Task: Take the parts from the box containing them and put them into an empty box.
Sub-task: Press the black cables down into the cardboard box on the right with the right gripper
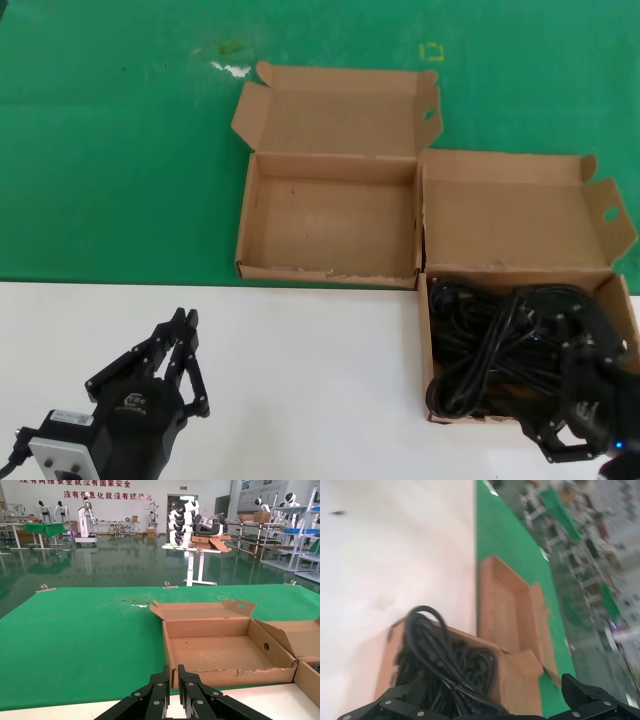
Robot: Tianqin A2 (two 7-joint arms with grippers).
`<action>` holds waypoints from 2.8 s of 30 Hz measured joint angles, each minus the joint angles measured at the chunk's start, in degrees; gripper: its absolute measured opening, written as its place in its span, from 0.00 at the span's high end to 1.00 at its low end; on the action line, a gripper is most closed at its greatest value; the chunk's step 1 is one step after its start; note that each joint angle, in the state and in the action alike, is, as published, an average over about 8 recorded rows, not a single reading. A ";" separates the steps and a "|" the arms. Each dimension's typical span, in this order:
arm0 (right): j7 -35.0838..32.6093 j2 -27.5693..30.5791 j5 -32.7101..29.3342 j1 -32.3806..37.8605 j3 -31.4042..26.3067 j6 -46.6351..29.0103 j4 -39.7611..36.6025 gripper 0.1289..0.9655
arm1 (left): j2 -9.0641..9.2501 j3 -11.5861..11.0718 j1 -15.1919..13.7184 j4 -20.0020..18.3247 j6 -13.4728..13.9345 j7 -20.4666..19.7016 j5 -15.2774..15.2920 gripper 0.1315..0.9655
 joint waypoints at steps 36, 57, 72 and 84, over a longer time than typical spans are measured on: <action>-4.50 2.43 -7.11 12.83 -10.00 -5.11 -6.86 0.27 | 0.00 0.00 0.00 0.00 0.00 0.00 0.00 0.96; -2.60 3.18 -9.39 13.29 -11.78 -5.78 -6.89 0.80 | 0.00 0.00 0.00 0.00 0.00 0.00 0.00 0.96; 2.13 4.66 -12.94 13.04 -12.16 -6.24 -3.71 0.95 | 0.00 0.00 0.00 0.00 0.00 -0.01 0.01 0.96; 16.16 7.10 -22.23 13.97 -8.65 -9.31 6.37 0.97 | 0.00 0.00 0.00 0.00 0.00 -0.01 0.01 0.96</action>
